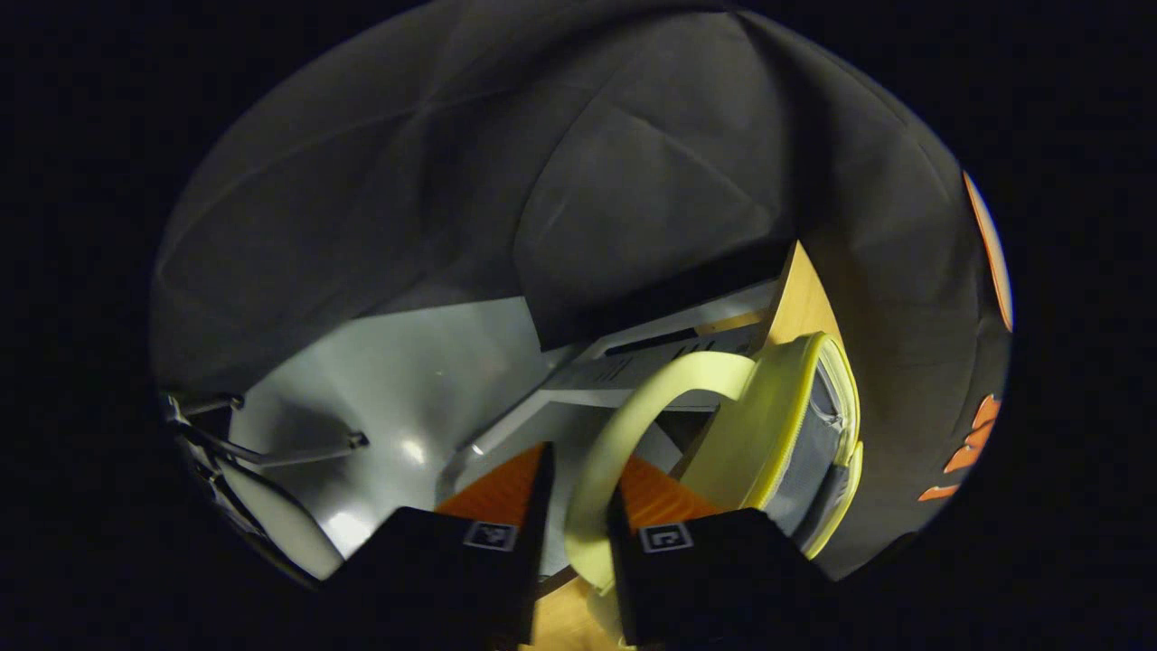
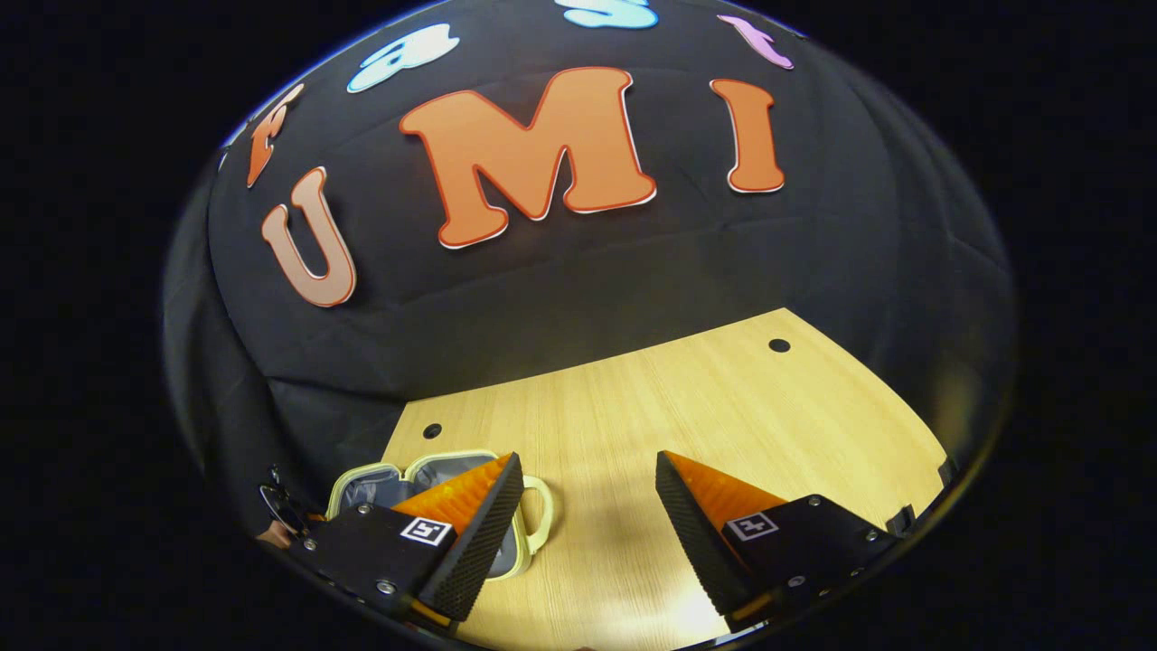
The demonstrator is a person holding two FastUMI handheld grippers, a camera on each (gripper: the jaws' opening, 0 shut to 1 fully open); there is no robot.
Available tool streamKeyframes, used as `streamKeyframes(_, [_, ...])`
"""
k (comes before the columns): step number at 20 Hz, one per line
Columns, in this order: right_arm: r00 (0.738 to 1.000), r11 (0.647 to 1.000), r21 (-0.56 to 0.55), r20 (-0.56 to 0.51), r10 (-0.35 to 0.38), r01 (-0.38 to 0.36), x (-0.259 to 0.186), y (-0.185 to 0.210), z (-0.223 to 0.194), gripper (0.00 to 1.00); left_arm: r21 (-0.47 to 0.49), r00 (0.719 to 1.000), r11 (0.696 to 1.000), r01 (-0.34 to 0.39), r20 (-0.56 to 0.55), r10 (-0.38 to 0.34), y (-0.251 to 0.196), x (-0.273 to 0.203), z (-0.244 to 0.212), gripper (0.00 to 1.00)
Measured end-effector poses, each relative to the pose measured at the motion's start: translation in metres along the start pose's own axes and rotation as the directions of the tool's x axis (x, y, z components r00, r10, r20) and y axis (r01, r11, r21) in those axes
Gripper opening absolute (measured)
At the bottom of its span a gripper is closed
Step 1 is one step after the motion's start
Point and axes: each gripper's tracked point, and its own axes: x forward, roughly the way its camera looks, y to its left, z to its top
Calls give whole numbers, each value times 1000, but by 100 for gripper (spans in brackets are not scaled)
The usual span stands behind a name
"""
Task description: First open the suitcase, pack the skin care products into it, and then close the suitcase.
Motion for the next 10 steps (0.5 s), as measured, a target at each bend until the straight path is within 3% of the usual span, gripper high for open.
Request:
streamKeyframes(1, [1000,1000,-4,2,-5,5,-4,-5,0,95,5,1000,1000,24,7,-24,-1,-3,3,24])
streamKeyframes(4, [1000,1000,18,13,-16,16,-9,-15,3,95,72,994,994,80,65,-85,-15,-14,16,20])
streamKeyframes(10, [999,998,53,30,41,-43,-19,-31,8,95,300,982,954,24,171,-78,-57,-71,31,15])
